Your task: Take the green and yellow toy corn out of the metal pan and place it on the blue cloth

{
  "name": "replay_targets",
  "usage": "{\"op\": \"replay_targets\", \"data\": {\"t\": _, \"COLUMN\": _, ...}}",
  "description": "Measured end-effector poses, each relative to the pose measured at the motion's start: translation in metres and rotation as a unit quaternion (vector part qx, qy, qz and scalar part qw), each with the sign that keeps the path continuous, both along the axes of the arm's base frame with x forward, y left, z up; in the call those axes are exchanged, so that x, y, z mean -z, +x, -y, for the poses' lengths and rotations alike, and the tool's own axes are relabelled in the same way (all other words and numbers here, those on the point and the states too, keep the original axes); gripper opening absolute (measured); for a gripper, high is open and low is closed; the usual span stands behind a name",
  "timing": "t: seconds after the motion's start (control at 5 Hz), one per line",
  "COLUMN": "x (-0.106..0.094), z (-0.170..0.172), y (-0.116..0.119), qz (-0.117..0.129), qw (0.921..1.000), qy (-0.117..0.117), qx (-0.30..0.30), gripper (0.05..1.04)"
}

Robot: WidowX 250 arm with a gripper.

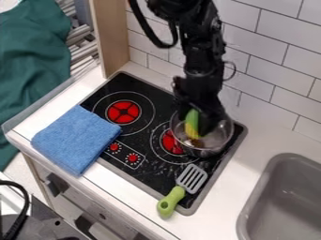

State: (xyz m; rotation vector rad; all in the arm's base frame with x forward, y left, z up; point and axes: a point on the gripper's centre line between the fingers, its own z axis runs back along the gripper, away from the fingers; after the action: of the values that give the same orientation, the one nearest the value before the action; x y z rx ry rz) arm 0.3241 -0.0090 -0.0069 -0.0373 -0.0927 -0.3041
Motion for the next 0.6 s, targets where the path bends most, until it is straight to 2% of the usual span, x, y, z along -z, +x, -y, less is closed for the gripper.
{"op": "replay_targets", "data": {"t": 0.2, "x": -0.043, "z": -0.007, "y": -0.001, "qz": 0.056, "qw": 0.9983, "qy": 0.017, "qx": 0.004, "gripper": 0.699}}
{"op": "replay_targets", "data": {"t": 0.4, "x": -0.079, "z": -0.035, "y": -0.011, "qz": 0.094, "qw": 0.9943, "qy": 0.041, "qx": -0.031, "gripper": 0.7}}
{"op": "replay_targets", "data": {"t": 0.6, "x": -0.079, "z": -0.089, "y": -0.037, "qz": 0.074, "qw": 0.9877, "qy": 0.054, "qx": -0.127, "gripper": 0.699}}
